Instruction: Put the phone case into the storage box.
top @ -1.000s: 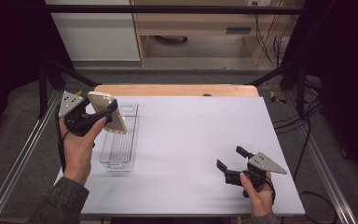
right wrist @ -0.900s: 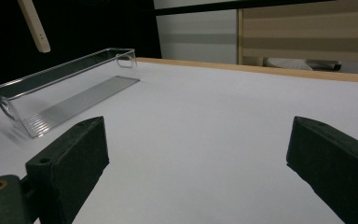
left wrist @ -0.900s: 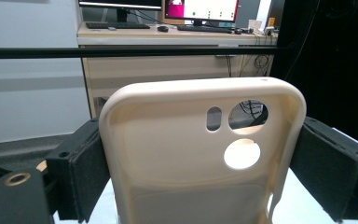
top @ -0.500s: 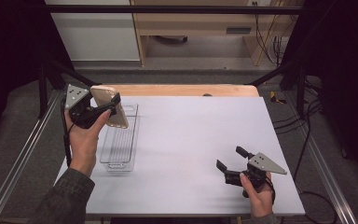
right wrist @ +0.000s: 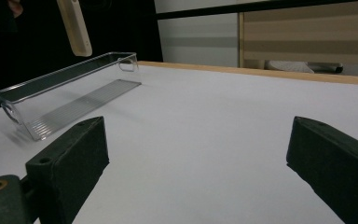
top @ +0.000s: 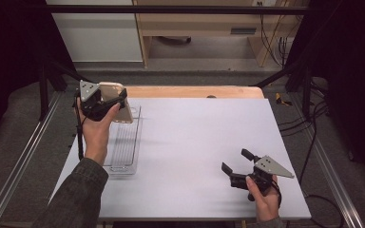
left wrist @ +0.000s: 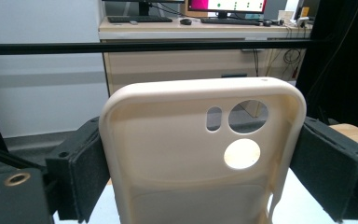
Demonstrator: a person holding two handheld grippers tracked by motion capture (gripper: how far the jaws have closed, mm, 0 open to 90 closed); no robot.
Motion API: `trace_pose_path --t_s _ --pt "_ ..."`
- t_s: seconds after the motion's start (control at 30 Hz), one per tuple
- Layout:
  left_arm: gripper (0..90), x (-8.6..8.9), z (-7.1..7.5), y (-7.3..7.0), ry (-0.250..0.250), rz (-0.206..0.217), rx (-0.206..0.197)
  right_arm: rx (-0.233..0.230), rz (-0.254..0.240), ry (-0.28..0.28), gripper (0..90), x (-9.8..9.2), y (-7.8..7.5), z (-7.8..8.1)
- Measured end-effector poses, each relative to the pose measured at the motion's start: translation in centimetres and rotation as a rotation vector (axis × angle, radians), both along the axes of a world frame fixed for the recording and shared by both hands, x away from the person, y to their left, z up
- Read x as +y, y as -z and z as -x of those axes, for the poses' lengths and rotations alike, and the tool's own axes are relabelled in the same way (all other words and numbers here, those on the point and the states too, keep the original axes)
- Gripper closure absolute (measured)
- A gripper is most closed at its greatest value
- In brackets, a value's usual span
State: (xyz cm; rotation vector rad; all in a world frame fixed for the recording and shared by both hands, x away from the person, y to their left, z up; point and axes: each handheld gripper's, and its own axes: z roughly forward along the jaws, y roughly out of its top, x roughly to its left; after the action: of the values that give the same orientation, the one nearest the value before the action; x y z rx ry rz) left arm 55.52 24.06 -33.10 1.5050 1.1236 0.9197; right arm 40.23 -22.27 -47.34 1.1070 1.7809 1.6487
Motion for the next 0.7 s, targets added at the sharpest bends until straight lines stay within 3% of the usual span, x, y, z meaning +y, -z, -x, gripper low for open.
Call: trace_pose_path --t_s 0.7 --pt "11.1 0.3 -1.2 0.7 -0.030 0.011 0.002 -0.005 -0.003 -0.004 5.5 0.0 -0.1 0.1"
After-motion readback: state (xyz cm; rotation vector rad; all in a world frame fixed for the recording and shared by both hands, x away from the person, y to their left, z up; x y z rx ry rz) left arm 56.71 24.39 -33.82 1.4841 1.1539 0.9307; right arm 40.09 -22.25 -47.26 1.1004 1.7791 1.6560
